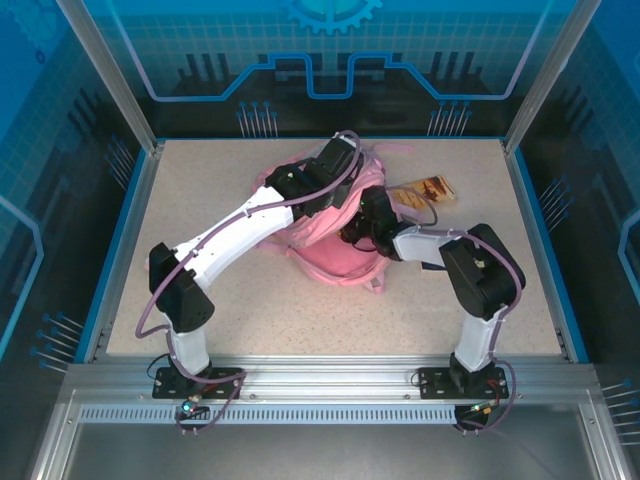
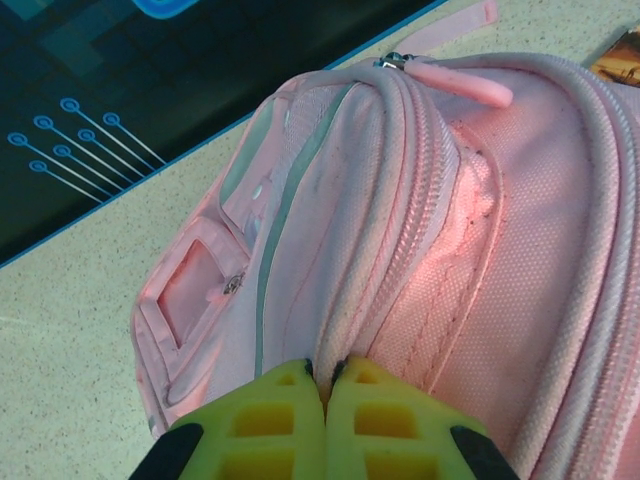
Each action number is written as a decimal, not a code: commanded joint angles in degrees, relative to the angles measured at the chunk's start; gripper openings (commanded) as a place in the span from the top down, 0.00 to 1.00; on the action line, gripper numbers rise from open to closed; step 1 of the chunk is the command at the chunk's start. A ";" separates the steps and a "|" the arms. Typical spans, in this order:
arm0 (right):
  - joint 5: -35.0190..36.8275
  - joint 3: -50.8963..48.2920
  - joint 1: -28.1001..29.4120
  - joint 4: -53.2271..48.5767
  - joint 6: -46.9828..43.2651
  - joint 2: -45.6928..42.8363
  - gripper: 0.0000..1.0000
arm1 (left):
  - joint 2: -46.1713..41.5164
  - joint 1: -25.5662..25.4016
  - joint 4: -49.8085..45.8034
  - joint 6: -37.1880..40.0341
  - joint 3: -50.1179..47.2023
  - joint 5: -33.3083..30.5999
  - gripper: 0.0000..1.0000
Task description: Pack books, pencil case, and school supplies into a backpack
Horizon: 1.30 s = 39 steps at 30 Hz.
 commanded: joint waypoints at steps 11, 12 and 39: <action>-4.02 -15.55 -0.99 -14.14 -4.04 -23.07 0.76 | -2.99 3.40 3.79 -5.07 -6.47 -0.89 1.00; -3.71 -16.09 -1.26 -16.78 -5.26 -25.26 0.77 | -3.28 3.65 3.79 -5.30 -7.42 -0.85 1.00; -10.88 0.67 -2.20 -23.35 -13.39 -21.35 0.77 | -5.35 5.69 4.23 -8.15 -16.16 5.81 1.00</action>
